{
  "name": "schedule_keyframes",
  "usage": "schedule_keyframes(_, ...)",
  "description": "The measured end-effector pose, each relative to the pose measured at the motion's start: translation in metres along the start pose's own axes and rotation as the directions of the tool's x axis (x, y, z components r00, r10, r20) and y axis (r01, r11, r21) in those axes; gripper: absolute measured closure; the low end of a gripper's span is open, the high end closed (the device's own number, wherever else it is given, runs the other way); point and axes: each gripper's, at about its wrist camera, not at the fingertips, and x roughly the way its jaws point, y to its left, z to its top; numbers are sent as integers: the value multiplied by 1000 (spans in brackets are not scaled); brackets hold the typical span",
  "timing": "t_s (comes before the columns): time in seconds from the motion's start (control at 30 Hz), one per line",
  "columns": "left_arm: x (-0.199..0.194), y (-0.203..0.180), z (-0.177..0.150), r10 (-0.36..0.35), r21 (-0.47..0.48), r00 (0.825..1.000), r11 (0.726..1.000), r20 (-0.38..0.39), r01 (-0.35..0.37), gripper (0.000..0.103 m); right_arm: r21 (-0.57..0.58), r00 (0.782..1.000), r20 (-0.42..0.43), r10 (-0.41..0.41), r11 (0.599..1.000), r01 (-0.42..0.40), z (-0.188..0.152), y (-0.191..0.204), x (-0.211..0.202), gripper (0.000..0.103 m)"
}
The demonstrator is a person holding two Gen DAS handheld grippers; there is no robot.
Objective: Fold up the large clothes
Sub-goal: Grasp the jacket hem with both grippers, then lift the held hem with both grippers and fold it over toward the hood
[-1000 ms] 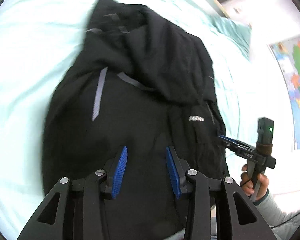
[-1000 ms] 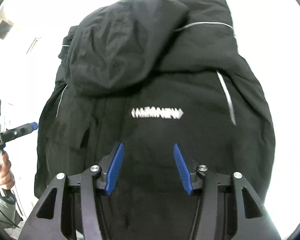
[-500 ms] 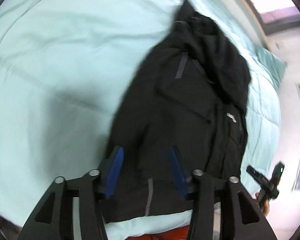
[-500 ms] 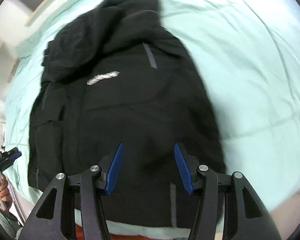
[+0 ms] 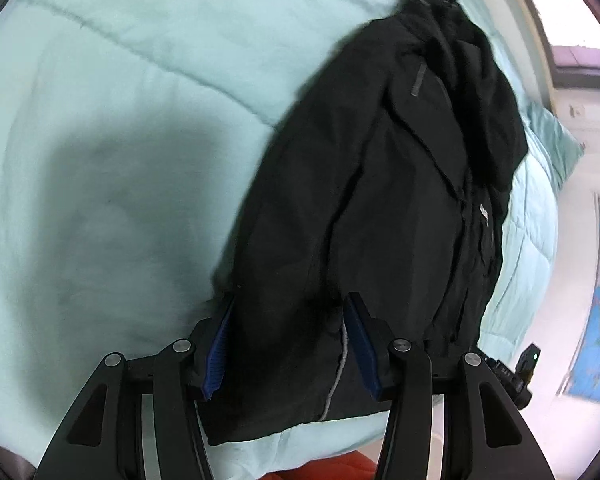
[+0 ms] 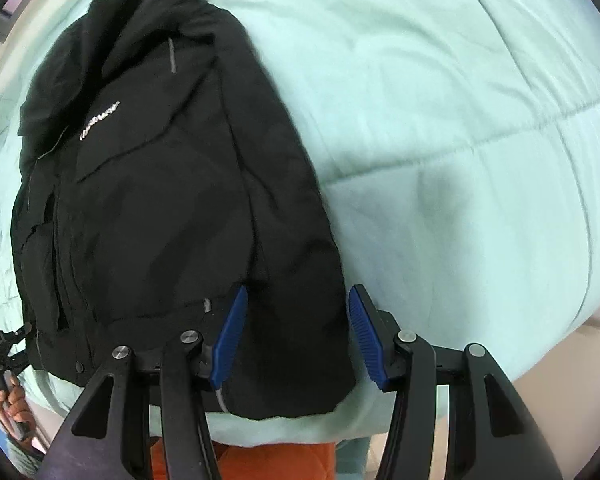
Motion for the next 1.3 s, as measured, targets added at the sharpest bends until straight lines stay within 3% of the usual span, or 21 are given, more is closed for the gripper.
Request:
schedule_keyframes(0.07,-3,-8,-4,-25,51,1000,998,-4,25,57,27,999,-18,29,999,-29,-6,-9,5,47)
schedule_keyframes(0.17,-6,-13,-6,-68,61,998,996,-19,69,57,70,993,-45,109,992,-106,-12,-19,14,47)
schedule_keyframes(0.3,10,-6,-3,-22,25,997,999,-68,23,54,79,990,-56,133,989,-129,-13,-22,20,43)
schedule_keyframes(0.37,12,-4,-2,-41,6,997,999,-59,41,55,77,989,-60,136,988,-132,-11,-19,19,44)
schedule_keyframes(0.4,11,-5,-3,-48,9,998,999,-51,48,55,68,990,-58,131,990,-127,-11,-18,17,48)
schedule_keyframes(0.43,7,-9,-4,-53,28,998,998,-38,54,58,49,989,-53,140,989,-137,-12,-16,12,67)
schedule_keyframes(0.47,1,-13,-6,-73,55,997,996,-27,75,70,31,985,-49,167,986,-165,-14,-13,5,78)
schedule_keyframes(0.53,-19,-21,-8,-173,98,985,980,-14,174,78,-12,983,-20,182,983,-182,-16,-6,-13,78)
schedule_keyframes(0.6,-30,-26,-9,-246,110,969,963,-12,246,78,-44,968,-6,251,967,-251,-16,-2,-28,78)
schedule_keyframes(0.7,-26,-28,-9,-309,97,950,945,-44,312,77,-27,955,-39,295,955,-296,-11,-5,-25,72)
schedule_keyframes(0.77,-11,-21,-9,-343,38,936,937,-76,346,68,3,949,-70,306,952,-307,-7,-7,-12,65)
schedule_keyframes(0.83,4,-12,-9,-336,-11,936,942,-106,337,61,33,945,-98,313,950,-311,-4,-15,0,58)
schedule_keyframes(0.87,11,-11,-10,-328,-19,938,945,-115,328,60,53,939,-108,326,945,-321,-4,-16,7,48)
schedule_keyframes(0.93,23,-11,-13,-282,-26,951,959,-125,281,60,93,928,-122,352,935,-343,-7,-12,18,45)
schedule_keyframes(1.0,24,-5,-14,-278,-42,953,960,-115,275,60,127,915,-134,380,923,-364,-9,-10,25,45)
schedule_keyframes(1.03,19,-5,-14,-281,-41,955,960,-92,278,61,122,922,-119,370,927,-356,-11,-8,23,48)
schedule_keyframes(1.1,5,-11,-14,-287,-3,957,958,-47,287,74,83,929,-92,358,933,-351,-12,-3,12,71)
schedule_keyframes(1.17,-9,-19,-11,-316,28,949,948,-19,316,82,56,931,-64,359,933,-356,-11,-1,-2,77)
schedule_keyframes(1.3,-36,-50,-3,-342,121,939,934,24,337,85,-32,943,-14,333,942,-333,-3,15,-32,80)
